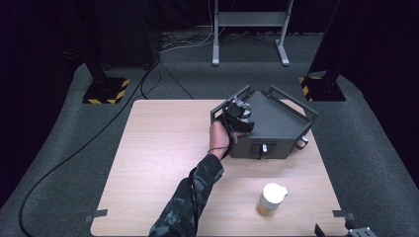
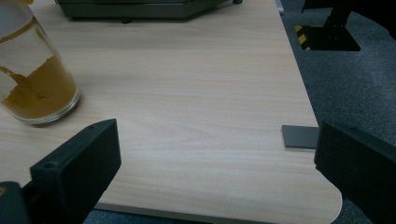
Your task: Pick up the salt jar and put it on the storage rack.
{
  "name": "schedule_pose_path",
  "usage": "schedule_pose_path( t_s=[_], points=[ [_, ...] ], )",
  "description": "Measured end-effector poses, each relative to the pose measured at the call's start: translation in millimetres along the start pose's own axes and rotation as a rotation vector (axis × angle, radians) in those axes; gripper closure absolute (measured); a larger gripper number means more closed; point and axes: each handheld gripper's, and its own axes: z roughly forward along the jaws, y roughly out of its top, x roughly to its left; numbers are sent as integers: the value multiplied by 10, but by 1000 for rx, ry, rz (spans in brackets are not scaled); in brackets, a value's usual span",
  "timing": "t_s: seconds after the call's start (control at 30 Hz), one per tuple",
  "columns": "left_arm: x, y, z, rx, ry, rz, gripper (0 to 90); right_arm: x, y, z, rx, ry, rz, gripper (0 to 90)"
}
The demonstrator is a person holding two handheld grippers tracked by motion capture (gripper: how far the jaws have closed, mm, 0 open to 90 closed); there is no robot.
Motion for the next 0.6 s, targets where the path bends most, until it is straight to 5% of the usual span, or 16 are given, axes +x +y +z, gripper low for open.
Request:
schedule_pose_path(
  t_s=[0.23, 0.6],
  points=[
    [-7, -35, -130, -23, 25, -17, 10, 7, -1, -5, -6, 3, -7, 0],
    [39, -257, -567, -55, 10, 20, 2, 30, 13, -15, -12, 1, -10, 0]
  ],
)
